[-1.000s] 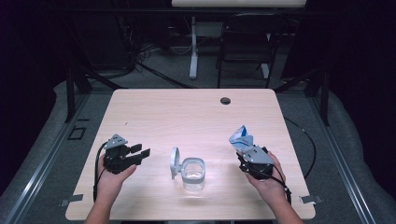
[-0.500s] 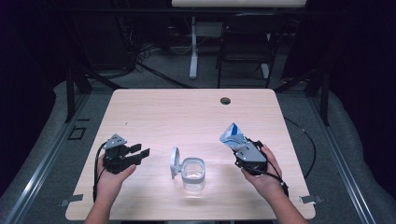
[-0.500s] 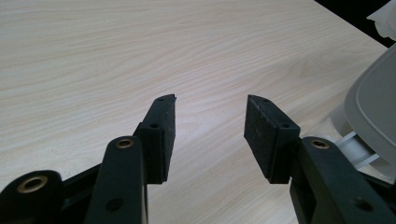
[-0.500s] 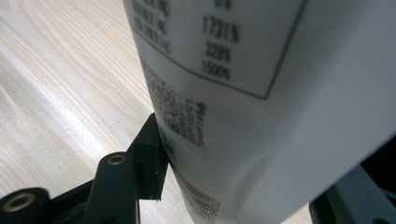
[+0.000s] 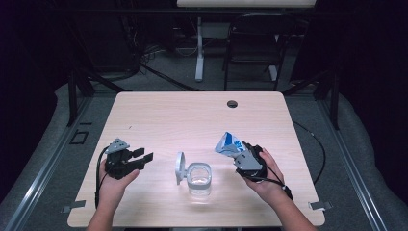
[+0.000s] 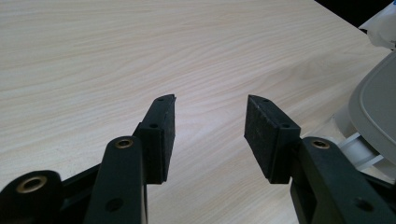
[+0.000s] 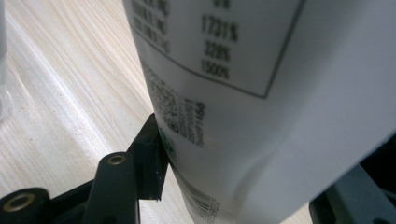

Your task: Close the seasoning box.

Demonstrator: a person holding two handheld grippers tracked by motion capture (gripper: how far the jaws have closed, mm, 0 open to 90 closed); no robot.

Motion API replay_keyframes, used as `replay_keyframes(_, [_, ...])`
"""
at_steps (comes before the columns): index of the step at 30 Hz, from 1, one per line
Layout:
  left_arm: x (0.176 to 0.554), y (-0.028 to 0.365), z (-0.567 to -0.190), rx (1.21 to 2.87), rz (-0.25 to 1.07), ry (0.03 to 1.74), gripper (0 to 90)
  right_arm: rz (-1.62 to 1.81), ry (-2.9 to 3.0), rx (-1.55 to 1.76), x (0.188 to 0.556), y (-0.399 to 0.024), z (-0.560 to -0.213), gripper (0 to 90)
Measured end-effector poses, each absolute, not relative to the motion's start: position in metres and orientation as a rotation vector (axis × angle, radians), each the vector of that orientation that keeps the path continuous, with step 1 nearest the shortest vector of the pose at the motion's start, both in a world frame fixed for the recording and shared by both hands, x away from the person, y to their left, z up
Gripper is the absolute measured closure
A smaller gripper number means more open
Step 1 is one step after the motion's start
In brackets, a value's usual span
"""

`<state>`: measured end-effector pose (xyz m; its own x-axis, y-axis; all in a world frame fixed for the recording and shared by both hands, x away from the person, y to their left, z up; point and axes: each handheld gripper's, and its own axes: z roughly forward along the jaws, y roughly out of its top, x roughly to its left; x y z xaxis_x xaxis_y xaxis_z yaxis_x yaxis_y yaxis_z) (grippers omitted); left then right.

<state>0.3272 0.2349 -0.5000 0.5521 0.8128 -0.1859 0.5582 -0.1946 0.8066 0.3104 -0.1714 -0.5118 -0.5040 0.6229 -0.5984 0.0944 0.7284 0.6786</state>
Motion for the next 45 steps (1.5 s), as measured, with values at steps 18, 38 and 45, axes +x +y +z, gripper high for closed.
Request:
replay_keyframes(18, [0.327,0.235,-0.501,1.866,0.353,1.124,53.6,0.637,2.115,0.396,0.307,-0.159,-0.513,44.6])
replay_keyframes(38, [0.328,0.237,-0.501,1.869,0.356,1.124,53.6,0.547,2.096,0.266,0.302,-0.148,-0.518,44.8])
replay_keyframes(45, [0.328,0.237,-0.502,1.864,0.359,1.124,53.6,0.544,2.086,0.245,0.302,-0.146,-0.521,44.8])
